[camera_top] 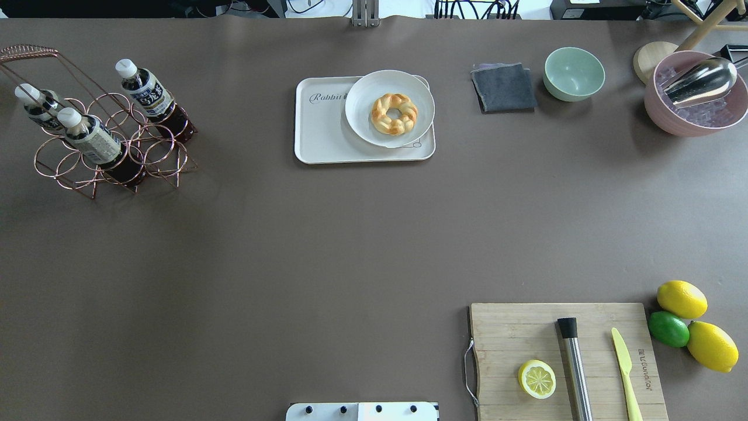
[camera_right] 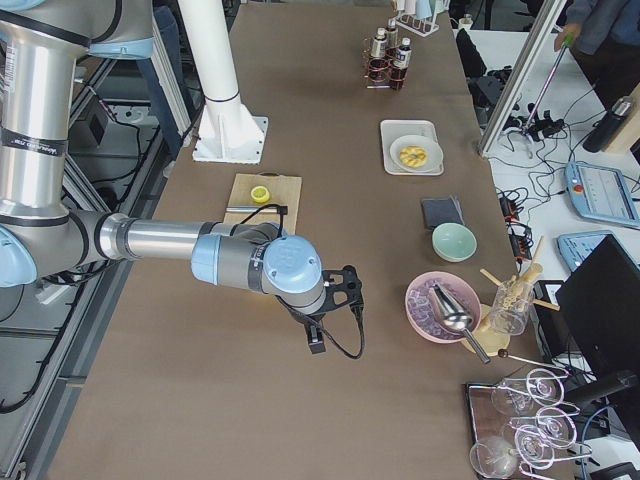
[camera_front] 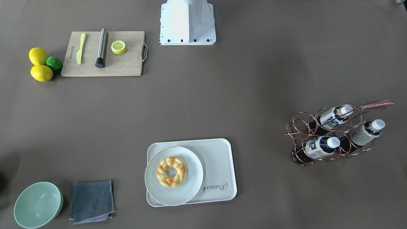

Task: Place tea on tray

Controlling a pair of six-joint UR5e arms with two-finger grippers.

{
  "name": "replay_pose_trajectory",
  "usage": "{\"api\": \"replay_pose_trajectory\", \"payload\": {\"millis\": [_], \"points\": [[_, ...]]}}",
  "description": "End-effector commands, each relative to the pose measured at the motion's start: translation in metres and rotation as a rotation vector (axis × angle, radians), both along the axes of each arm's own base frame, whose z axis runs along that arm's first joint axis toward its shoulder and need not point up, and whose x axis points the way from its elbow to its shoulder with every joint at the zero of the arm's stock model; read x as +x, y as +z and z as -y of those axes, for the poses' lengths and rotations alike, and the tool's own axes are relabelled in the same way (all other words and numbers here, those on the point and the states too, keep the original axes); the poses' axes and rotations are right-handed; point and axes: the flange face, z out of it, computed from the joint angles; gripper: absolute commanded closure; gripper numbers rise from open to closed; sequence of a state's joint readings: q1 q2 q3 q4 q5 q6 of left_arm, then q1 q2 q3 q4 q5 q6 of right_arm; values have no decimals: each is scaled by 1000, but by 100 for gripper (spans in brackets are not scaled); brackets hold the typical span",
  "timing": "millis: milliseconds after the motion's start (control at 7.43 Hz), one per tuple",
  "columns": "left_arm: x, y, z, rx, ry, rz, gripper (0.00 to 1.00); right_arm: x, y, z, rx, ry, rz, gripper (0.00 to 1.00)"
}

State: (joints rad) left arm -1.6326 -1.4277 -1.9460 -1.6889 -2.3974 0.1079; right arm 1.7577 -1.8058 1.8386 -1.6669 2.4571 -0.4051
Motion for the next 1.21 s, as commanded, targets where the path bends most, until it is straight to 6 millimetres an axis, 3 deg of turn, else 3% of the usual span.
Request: {"api": "replay_pose_trajectory", "payload": {"millis": [0,269,404,942,1077], "points": [[-1,16,0,-33,-4,3,3,0,0,2,2,-1,0,0],[0,19,-9,-52,-9,-11,3,0,-3,4,8,-1,-1,0],[2,31,-16,-78,-9,-15,3,1,-2,4,9,-3,-8,0],[8,33,-10,-116,-26,-16,3,1,-1,6,4,-2,-13,0],[17,45,-14,-141,-5,-17,3,2,8,13,-9,-3,-9,0]]}}
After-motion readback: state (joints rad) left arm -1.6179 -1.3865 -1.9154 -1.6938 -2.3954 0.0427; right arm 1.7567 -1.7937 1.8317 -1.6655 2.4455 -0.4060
